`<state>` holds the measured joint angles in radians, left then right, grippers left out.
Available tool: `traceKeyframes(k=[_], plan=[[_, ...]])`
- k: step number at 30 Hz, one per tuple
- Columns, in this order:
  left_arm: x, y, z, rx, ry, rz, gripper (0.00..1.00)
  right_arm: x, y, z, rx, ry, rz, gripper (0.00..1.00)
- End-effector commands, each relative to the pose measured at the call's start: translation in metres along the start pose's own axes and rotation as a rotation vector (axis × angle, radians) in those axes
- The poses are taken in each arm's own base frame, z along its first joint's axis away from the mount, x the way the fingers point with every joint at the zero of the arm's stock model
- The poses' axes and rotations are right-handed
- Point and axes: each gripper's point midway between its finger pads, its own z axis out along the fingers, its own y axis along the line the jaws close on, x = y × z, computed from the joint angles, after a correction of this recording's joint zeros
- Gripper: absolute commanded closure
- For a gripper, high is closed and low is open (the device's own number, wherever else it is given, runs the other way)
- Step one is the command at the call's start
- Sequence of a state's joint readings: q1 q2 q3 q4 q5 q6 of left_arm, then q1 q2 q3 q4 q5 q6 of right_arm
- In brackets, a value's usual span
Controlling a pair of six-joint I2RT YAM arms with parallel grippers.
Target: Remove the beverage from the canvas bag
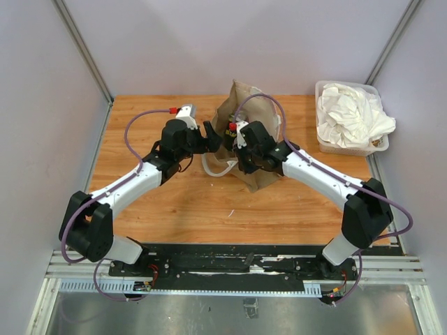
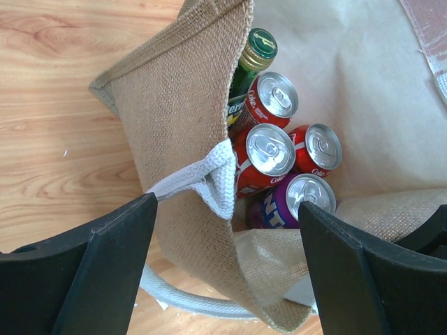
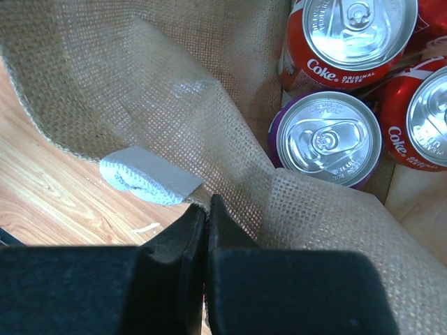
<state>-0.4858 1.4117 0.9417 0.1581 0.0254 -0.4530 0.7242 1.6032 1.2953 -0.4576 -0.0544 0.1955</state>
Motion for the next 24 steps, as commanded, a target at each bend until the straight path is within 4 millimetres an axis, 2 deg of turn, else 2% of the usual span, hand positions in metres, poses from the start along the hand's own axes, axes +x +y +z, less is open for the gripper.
traceKeyframes(k=[1,5,13,24], plan=[[-0.015,-0.009,-0.006,0.032,-0.052,0.016,0.13,0.056,-0.01,0.001,0.056,0.164,0.048,0.99],[-0.03,-0.011,-0.015,0.023,-0.087,0.041,0.01,0.068,-0.014,0.008,0.051,0.179,0.07,0.99],[-0.046,-0.018,-0.03,0.032,-0.125,0.068,0.0,0.09,-0.022,0.028,0.06,0.189,0.119,0.99],[-0.052,-0.022,-0.037,0.04,-0.129,0.099,0.0,0.118,-0.033,0.032,0.114,0.252,0.191,0.99]])
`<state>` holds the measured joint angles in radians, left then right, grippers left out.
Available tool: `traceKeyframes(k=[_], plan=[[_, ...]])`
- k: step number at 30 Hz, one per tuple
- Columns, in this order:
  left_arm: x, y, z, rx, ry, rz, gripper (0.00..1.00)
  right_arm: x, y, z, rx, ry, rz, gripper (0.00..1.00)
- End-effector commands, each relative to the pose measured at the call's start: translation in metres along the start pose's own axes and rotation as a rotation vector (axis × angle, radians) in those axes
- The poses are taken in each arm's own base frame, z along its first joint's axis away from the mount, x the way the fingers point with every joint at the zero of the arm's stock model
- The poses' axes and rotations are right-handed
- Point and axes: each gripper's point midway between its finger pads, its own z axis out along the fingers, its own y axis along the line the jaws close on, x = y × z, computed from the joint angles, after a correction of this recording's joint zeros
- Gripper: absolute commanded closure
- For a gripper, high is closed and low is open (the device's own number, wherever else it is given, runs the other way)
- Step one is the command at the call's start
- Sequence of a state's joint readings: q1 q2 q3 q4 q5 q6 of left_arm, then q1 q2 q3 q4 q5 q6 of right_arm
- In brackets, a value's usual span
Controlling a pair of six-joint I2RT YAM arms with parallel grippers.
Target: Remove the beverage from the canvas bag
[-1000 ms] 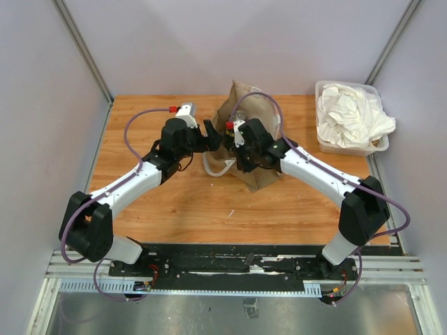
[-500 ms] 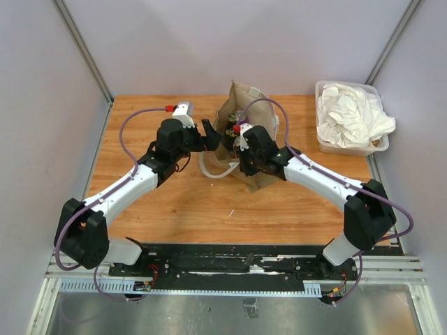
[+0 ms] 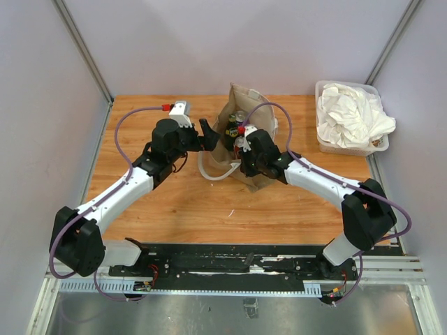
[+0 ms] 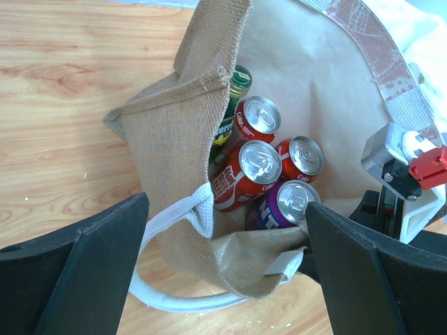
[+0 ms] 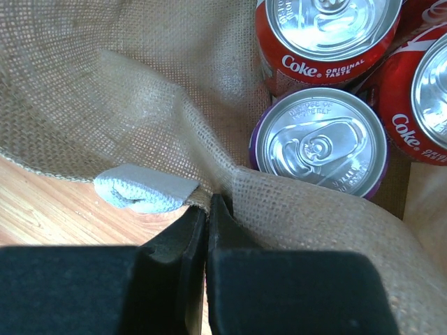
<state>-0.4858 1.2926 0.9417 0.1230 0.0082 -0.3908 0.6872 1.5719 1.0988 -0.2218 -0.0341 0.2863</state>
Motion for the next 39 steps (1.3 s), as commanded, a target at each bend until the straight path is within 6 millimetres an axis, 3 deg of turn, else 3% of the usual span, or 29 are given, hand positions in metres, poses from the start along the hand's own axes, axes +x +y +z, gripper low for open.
traceKeyframes(k=[1,6,9,12,13,15,17,23,26,32,35,37,39], plan=[[-0.023,-0.01,-0.006,0.025,-0.046,0.04,0.0,0.101,-0.028,0.001,0.107,0.329,0.074,0.99],[-0.029,-0.022,-0.003,0.071,-0.039,0.06,0.0,0.113,-0.026,0.004,0.097,0.359,0.093,0.99],[-0.036,-0.032,0.001,0.091,-0.034,0.1,0.06,0.114,-0.024,0.004,0.086,0.355,0.102,0.99],[-0.04,-0.045,0.008,0.104,-0.009,0.171,0.19,0.111,-0.022,0.004,0.076,0.349,0.104,0.99],[-0.042,-0.05,0.01,0.116,-0.001,0.184,0.26,0.11,-0.022,0.004,0.076,0.348,0.105,0.99],[-0.045,-0.062,0.015,0.148,0.0,0.195,0.49,0.108,-0.022,0.004,0.076,0.342,0.103,0.99],[-0.049,-0.07,0.02,0.176,0.0,0.193,0.56,0.109,-0.023,0.004,0.085,0.343,0.107,0.99],[-0.041,-0.082,0.041,0.231,0.052,0.19,0.54,0.119,-0.023,0.0,0.084,0.347,0.134,0.99],[-0.034,-0.088,0.049,0.27,0.063,0.183,0.47,0.122,-0.023,-0.001,0.077,0.341,0.143,0.99],[-0.016,-0.08,0.073,0.252,0.089,0.196,0.35,0.12,-0.02,-0.001,0.063,0.338,0.145,0.99],[-0.017,-0.071,0.081,0.21,0.073,0.22,0.22,0.12,-0.019,-0.003,0.06,0.334,0.147,0.99],[-0.019,-0.065,0.087,0.174,0.068,0.235,0.23,0.122,-0.019,-0.004,0.059,0.333,0.146,0.99],[-0.021,-0.059,0.093,0.137,0.07,0.247,0.39,0.123,-0.019,-0.005,0.057,0.333,0.148,0.99]])
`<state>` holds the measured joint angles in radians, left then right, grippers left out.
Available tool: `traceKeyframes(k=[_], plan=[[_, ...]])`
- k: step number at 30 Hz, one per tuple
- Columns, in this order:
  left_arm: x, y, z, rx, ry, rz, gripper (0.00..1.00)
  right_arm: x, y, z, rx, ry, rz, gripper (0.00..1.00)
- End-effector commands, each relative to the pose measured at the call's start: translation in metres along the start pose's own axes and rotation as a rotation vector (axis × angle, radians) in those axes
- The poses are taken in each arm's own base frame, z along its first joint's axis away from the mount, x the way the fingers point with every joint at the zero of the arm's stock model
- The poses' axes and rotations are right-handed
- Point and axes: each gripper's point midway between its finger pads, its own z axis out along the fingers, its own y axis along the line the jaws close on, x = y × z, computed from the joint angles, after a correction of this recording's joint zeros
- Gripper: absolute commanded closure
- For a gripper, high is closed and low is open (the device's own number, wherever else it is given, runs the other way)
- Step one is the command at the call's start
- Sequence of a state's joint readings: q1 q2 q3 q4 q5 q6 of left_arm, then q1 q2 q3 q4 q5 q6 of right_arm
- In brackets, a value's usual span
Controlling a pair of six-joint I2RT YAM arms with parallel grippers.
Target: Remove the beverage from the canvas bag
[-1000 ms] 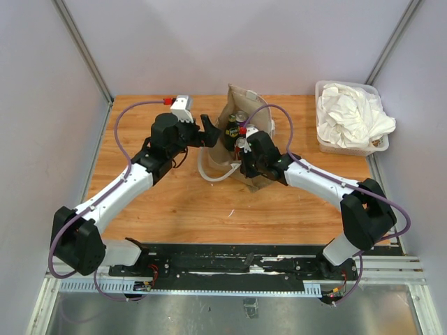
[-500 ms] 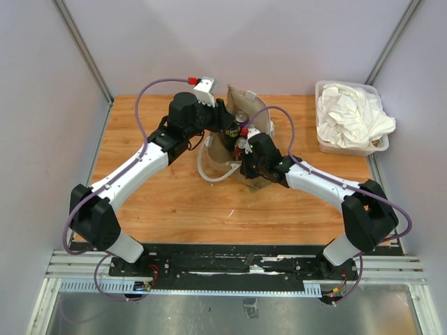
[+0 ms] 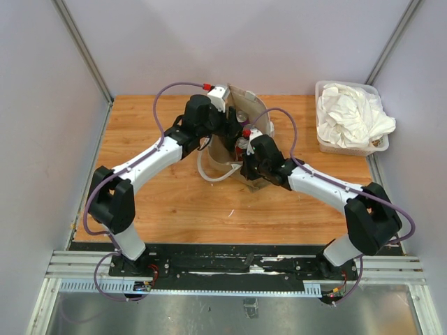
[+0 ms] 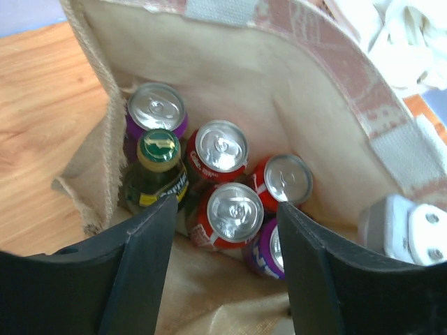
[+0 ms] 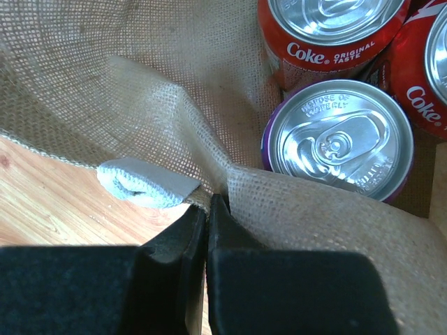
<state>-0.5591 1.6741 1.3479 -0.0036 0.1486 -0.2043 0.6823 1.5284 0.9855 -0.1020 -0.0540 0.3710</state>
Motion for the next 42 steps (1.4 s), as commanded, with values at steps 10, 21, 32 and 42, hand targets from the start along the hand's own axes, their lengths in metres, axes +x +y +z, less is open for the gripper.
traceKeyframes(k=[10,21,32,42], plan=[[-0.021,0.032,0.034,-0.172,-0.037,0.061,0.31,0.114,-0.027,-0.014,0.08,0.369,0.085,0.99],[0.003,0.054,0.056,-0.253,-0.003,0.052,0.28,0.109,-0.022,-0.012,0.056,0.357,0.089,0.99],[0.02,0.068,0.077,-0.295,0.013,0.075,0.35,0.111,-0.021,-0.01,0.042,0.364,0.094,0.99],[0.013,0.059,0.082,-0.243,-0.004,0.072,1.0,0.114,-0.02,-0.008,0.036,0.372,0.095,0.99]])
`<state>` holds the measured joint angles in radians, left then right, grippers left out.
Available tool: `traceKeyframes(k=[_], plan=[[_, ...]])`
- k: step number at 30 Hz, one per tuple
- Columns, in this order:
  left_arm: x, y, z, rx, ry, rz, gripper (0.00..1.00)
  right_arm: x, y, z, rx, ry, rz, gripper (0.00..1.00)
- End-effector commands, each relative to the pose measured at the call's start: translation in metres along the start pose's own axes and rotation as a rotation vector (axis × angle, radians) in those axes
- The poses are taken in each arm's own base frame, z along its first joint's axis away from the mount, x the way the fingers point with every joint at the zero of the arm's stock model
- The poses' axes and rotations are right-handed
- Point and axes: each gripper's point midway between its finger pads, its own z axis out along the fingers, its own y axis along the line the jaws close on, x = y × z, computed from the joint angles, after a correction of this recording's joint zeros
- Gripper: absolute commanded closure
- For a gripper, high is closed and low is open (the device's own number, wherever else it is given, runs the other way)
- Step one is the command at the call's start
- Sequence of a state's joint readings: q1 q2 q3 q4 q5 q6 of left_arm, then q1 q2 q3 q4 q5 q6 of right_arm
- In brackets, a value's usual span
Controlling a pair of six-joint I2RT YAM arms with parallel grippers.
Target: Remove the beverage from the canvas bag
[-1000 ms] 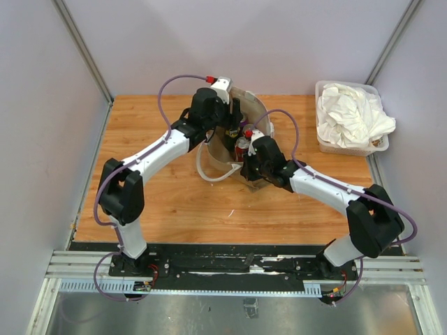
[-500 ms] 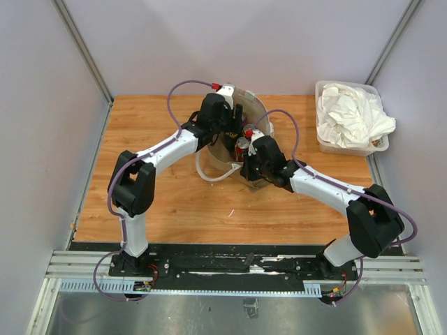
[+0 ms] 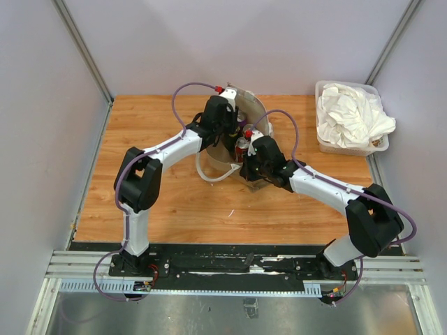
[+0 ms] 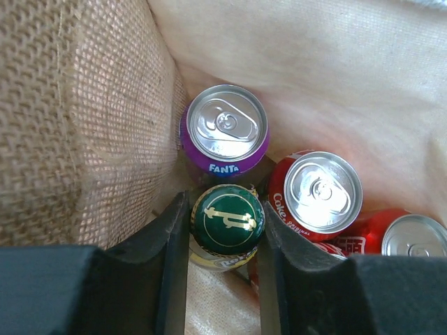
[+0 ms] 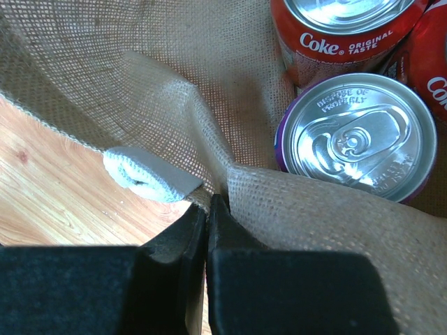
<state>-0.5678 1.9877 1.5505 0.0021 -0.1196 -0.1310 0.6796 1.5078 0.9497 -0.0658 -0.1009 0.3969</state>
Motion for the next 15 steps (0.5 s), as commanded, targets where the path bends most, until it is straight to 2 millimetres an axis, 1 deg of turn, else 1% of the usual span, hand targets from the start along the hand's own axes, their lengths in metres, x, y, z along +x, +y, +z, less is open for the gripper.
traceKeyframes(k=[1,3,7,9,11,13,15], plan=[[-0.027,-0.008,-0.001,0.039,-0.068,-0.009,0.99,0.109,-0.029,-0.008,0.089,0.373,0.078,0.99],[-0.041,-0.01,-0.008,0.045,-0.106,-0.009,0.99,0.108,-0.029,-0.009,0.089,0.368,0.077,0.99],[-0.09,-0.009,-0.027,0.029,-0.215,-0.004,0.99,0.106,-0.029,-0.01,0.091,0.362,0.076,0.99],[-0.119,-0.012,-0.039,0.035,-0.263,0.01,1.0,0.104,-0.028,-0.01,0.09,0.357,0.076,0.99],[-0.143,-0.014,-0.051,0.04,-0.306,0.018,1.0,0.102,-0.028,-0.01,0.088,0.353,0.077,0.99],[-0.166,-0.017,-0.065,0.052,-0.354,0.019,1.0,0.101,-0.027,-0.01,0.086,0.35,0.076,0.99],[-0.184,-0.02,-0.079,0.068,-0.395,0.018,1.0,0.101,-0.027,-0.01,0.083,0.351,0.075,0.99]])
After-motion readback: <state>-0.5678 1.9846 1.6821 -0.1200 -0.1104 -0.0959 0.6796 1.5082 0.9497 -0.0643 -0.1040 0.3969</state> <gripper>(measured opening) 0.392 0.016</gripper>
